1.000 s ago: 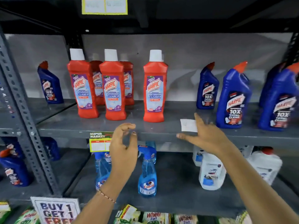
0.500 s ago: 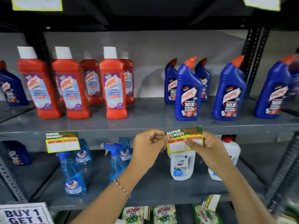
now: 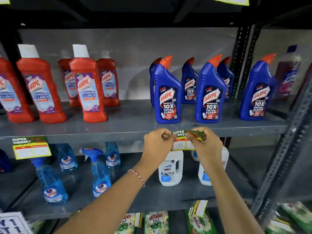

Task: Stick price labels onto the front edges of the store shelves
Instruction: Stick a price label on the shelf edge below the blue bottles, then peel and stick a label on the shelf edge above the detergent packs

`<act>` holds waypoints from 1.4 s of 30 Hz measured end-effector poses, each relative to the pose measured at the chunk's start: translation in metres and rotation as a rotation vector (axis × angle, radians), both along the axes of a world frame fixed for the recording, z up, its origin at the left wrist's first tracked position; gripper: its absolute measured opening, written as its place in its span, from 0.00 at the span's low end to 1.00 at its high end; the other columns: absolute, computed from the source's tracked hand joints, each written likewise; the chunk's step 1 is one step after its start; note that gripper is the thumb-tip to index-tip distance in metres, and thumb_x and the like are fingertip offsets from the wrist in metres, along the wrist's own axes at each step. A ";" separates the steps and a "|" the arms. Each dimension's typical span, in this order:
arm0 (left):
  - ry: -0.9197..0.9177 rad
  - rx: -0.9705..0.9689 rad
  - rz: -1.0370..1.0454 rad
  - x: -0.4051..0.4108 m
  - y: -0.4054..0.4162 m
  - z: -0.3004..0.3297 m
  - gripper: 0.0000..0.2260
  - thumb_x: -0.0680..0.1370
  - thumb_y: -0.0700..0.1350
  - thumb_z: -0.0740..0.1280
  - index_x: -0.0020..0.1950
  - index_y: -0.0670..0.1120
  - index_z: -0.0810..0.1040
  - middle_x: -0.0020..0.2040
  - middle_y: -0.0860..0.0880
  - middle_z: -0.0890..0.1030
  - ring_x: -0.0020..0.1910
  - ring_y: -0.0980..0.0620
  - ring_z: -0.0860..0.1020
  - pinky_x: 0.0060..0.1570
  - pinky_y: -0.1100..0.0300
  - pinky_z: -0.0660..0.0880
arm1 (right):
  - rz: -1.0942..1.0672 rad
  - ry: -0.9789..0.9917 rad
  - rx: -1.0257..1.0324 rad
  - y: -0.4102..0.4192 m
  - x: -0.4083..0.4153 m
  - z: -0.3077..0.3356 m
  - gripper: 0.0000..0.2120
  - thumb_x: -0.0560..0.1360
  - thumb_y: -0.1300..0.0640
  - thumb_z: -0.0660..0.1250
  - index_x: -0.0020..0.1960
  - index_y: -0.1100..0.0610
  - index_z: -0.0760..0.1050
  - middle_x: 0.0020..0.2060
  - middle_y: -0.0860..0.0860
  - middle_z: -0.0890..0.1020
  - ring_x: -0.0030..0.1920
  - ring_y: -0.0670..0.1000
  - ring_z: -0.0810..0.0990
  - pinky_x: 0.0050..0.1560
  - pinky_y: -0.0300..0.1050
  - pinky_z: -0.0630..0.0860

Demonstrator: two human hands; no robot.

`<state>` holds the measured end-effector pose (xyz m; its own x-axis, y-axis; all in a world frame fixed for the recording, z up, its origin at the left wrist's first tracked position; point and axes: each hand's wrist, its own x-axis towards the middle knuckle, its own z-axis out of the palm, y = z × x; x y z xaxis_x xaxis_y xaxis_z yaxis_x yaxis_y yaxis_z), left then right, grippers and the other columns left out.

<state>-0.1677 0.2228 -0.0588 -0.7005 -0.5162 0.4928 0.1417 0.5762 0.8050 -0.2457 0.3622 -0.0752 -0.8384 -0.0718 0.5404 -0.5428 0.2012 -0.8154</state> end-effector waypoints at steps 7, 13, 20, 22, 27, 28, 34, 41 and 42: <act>-0.037 -0.002 0.039 -0.006 -0.002 0.002 0.11 0.73 0.46 0.75 0.33 0.45 0.78 0.26 0.49 0.82 0.23 0.55 0.81 0.33 0.53 0.83 | -0.216 0.129 0.031 0.000 -0.004 -0.003 0.17 0.66 0.47 0.78 0.49 0.45 0.74 0.43 0.42 0.75 0.48 0.49 0.75 0.47 0.46 0.73; -0.033 -0.046 0.071 0.004 -0.001 -0.017 0.20 0.74 0.49 0.72 0.27 0.46 0.68 0.24 0.51 0.74 0.27 0.43 0.80 0.29 0.53 0.78 | -0.159 0.070 -0.142 0.039 -0.014 -0.041 0.10 0.74 0.54 0.71 0.46 0.42 0.72 0.41 0.39 0.77 0.40 0.40 0.77 0.40 0.28 0.72; -0.256 0.083 -0.078 0.000 0.019 -0.109 0.25 0.78 0.50 0.69 0.31 0.33 0.67 0.26 0.37 0.77 0.22 0.47 0.77 0.26 0.56 0.77 | 0.054 -0.385 0.442 0.067 -0.039 -0.169 0.06 0.73 0.59 0.72 0.50 0.54 0.82 0.51 0.55 0.85 0.50 0.56 0.83 0.52 0.47 0.78; -0.351 0.232 -0.127 0.000 0.026 -0.135 0.22 0.78 0.49 0.69 0.32 0.33 0.71 0.26 0.42 0.79 0.21 0.51 0.76 0.25 0.58 0.77 | 0.118 -0.477 0.694 0.067 -0.040 -0.200 0.13 0.74 0.56 0.72 0.58 0.51 0.80 0.58 0.52 0.83 0.60 0.58 0.80 0.65 0.57 0.72; -0.567 0.400 -0.119 0.005 0.038 -0.190 0.18 0.78 0.48 0.69 0.39 0.33 0.79 0.28 0.45 0.80 0.25 0.49 0.77 0.29 0.55 0.78 | 0.100 -0.424 0.963 0.060 -0.038 -0.245 0.13 0.72 0.55 0.70 0.56 0.45 0.79 0.58 0.50 0.82 0.63 0.55 0.76 0.67 0.58 0.60; -0.601 0.391 -0.115 0.007 0.038 -0.200 0.18 0.78 0.48 0.69 0.40 0.34 0.80 0.29 0.44 0.81 0.25 0.49 0.77 0.29 0.55 0.79 | 0.088 -0.403 0.994 0.059 -0.037 -0.251 0.12 0.71 0.56 0.69 0.54 0.45 0.80 0.56 0.50 0.83 0.61 0.55 0.77 0.66 0.58 0.61; -0.751 0.375 -0.112 0.010 0.034 -0.241 0.12 0.78 0.48 0.68 0.37 0.45 0.80 0.35 0.45 0.86 0.26 0.54 0.79 0.32 0.57 0.82 | 0.043 -0.325 0.950 0.057 -0.034 -0.277 0.10 0.74 0.58 0.63 0.49 0.50 0.82 0.52 0.52 0.84 0.57 0.56 0.79 0.59 0.53 0.63; -0.785 0.363 -0.076 -0.003 0.044 -0.272 0.02 0.74 0.46 0.72 0.41 0.52 0.82 0.40 0.51 0.85 0.44 0.47 0.84 0.47 0.54 0.81 | 0.049 -0.608 0.688 0.058 -0.031 -0.284 0.14 0.73 0.57 0.66 0.30 0.56 0.71 0.37 0.59 0.82 0.39 0.62 0.77 0.42 0.51 0.71; -0.782 0.371 -0.072 -0.005 0.047 -0.276 0.01 0.74 0.46 0.72 0.45 0.51 0.83 0.43 0.49 0.86 0.47 0.46 0.84 0.50 0.53 0.80 | 0.056 -0.662 0.607 0.059 -0.031 -0.285 0.11 0.73 0.57 0.68 0.32 0.58 0.75 0.36 0.60 0.82 0.39 0.61 0.78 0.41 0.51 0.72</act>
<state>-0.1732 0.2697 -0.3351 -0.8050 -0.4895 -0.3352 -0.5046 0.2677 0.8208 -0.2770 0.4213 -0.3604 -0.9514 -0.2376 -0.1961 -0.0218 0.6870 -0.7264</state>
